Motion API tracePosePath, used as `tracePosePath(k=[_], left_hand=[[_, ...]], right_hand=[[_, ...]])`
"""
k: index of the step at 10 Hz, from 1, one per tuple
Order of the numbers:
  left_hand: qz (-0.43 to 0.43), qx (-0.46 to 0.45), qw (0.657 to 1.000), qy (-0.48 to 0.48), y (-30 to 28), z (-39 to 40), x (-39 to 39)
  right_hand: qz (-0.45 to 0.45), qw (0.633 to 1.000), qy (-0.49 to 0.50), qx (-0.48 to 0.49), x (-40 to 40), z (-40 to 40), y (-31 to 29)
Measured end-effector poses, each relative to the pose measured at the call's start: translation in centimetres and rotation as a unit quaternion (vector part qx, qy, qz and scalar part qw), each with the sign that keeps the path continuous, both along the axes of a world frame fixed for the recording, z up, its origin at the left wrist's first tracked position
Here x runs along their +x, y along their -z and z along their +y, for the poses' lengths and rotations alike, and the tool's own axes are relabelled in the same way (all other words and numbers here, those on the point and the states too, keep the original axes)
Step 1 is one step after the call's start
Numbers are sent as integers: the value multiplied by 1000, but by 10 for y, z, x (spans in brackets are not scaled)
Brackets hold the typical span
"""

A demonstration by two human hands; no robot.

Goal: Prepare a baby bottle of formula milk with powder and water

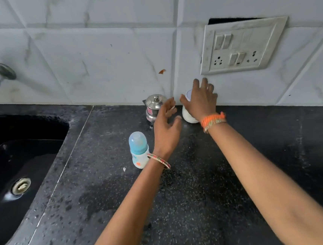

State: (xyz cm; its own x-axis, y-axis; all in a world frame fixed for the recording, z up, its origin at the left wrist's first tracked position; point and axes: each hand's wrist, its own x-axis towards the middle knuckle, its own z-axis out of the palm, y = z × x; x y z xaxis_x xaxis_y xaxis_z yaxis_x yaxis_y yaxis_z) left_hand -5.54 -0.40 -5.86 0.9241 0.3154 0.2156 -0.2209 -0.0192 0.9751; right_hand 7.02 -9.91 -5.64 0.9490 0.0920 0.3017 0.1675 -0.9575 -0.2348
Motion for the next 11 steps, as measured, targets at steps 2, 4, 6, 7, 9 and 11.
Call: tracePosePath(k=[2, 4, 6, 7, 9, 11], left_hand=[[-114, -33, 990, -74, -32, 80, -53], [113, 59, 984, -125, 41, 136, -83], [176, 91, 978, -60, 75, 129, -103], [180, 80, 980, -43, 76, 123, -104], [180, 73, 981, -17, 75, 109, -103], [191, 108, 974, 47, 84, 78, -97]], right_hand=[[22, 906, -163, 389, -151, 37, 36], [111, 903, -158, 383, -190, 90, 75], [107, 923, -106, 354, -180, 95, 81], [105, 923, -96, 357, -177, 84, 75], [39, 918, -55, 392, -183, 38, 63], [61, 937, -39, 341, -203, -1, 76]])
